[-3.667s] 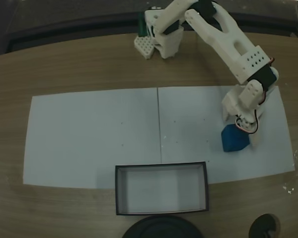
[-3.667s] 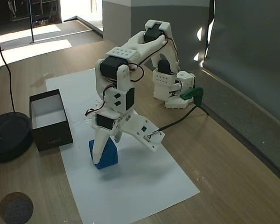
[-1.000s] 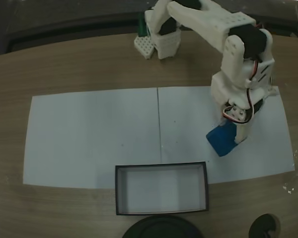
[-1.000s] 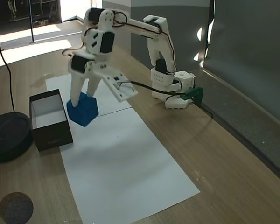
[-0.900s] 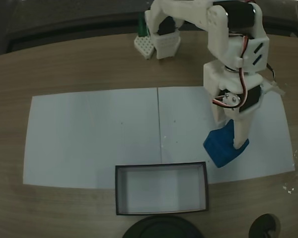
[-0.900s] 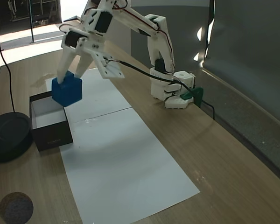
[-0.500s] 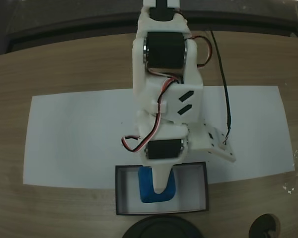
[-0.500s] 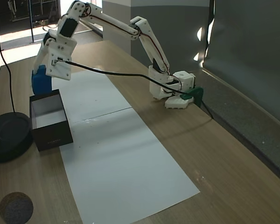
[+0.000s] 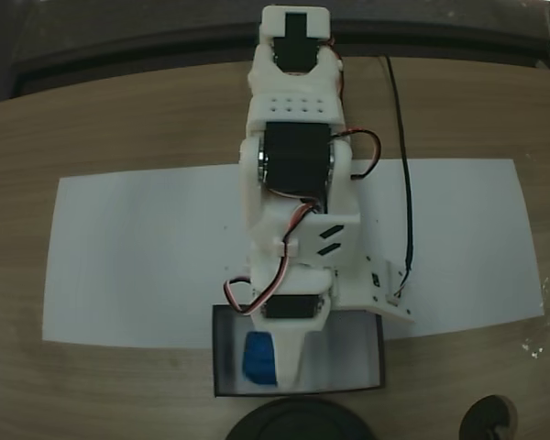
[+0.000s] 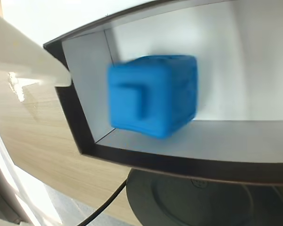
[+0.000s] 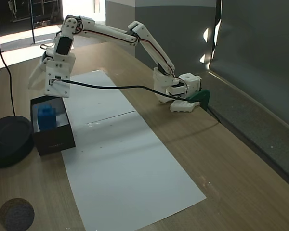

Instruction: Grab a blue square and put it in the box.

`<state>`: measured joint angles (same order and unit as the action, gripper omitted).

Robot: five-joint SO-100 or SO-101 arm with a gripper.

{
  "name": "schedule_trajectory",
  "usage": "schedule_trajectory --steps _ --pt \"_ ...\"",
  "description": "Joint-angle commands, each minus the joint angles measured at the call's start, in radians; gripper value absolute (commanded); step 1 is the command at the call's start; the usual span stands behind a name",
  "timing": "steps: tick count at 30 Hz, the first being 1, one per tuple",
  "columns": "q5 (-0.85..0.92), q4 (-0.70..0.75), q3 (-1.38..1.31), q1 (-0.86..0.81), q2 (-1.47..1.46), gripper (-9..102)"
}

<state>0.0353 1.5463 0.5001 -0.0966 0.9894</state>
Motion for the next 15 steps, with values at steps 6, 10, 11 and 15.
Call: schedule_trajectory --steps 6,10,11,15 --pt "-0.015 0.123 -0.064 0.089 0.364 3" --pt "-0.054 0.187 -0.037 0.178 0.623 0" --pt "-0.061 0.187 -0.011 0.195 0.692 0" --pt "-0.092 0.187 0.184 0.249 1.000 0"
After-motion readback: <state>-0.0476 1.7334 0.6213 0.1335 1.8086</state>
